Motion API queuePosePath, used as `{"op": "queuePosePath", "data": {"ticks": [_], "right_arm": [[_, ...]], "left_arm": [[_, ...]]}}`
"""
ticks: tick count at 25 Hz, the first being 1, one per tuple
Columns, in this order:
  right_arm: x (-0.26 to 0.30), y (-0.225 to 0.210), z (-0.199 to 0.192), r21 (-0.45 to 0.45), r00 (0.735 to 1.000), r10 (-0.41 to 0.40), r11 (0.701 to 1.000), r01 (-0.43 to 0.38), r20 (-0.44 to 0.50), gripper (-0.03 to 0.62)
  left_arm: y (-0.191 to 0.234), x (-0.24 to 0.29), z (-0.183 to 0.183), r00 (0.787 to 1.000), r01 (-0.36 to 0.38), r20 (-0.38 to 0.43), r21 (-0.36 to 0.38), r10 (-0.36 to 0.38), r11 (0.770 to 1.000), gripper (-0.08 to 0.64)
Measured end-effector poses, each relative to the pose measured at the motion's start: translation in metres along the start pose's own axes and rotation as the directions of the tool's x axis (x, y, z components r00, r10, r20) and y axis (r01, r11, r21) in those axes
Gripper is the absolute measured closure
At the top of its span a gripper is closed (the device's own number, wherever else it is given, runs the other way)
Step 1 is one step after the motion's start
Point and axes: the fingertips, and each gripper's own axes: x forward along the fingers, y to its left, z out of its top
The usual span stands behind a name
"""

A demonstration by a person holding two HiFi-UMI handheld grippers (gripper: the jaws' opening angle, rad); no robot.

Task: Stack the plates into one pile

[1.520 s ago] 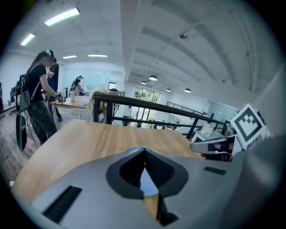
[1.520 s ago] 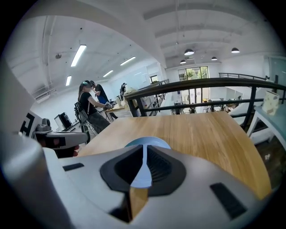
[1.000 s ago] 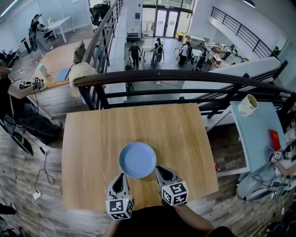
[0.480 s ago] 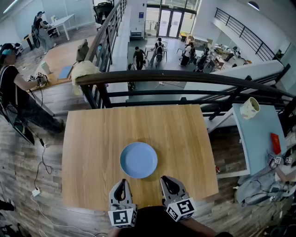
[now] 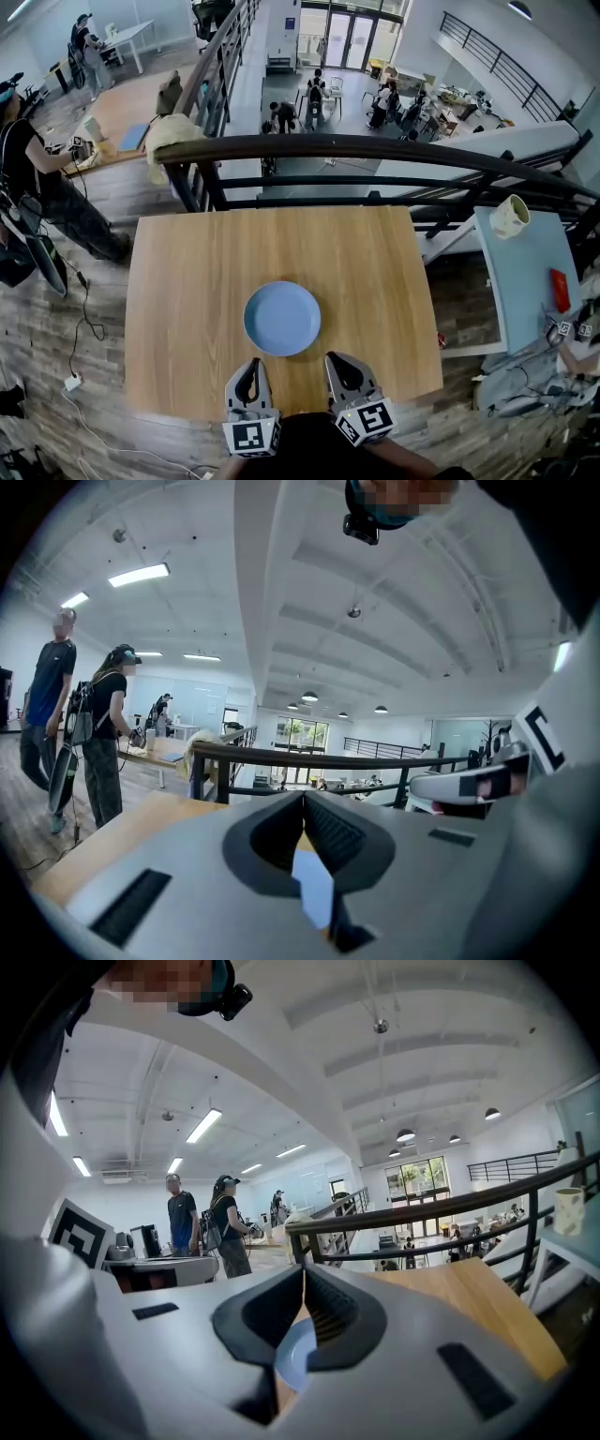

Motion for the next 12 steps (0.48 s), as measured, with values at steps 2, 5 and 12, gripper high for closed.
{"op": "queuePosePath", "data": {"ticks": [2, 5, 12], "right_arm": [[-0.0005, 0.0, 0.0023, -0.006, 1.0, -0.003, 1.0, 0.003, -0.002, 0.561], [0.0007, -0.0002, 0.0021, -0.006, 1.0, 0.003, 1.0, -0.003, -0.004, 0.561], [0.0034, 0.0009, 0.0006, -0.006, 1.0, 0.008, 1.0, -0.008, -0.013, 0.561]], "left_arm": [[0.0003, -0.0003, -0.001, 1.0, 0.001, 0.0, 0.0, -0.001, 1.0, 0.537], [0.0019, 0.0006, -0.001, 1.0, -0.004, -0.003, -0.005, 0.004, 1.0, 0.537], [0.0029, 0.0016, -0.003, 1.0, -0.007, -0.002, -0.012, 0.007, 1.0, 0.537]]}}
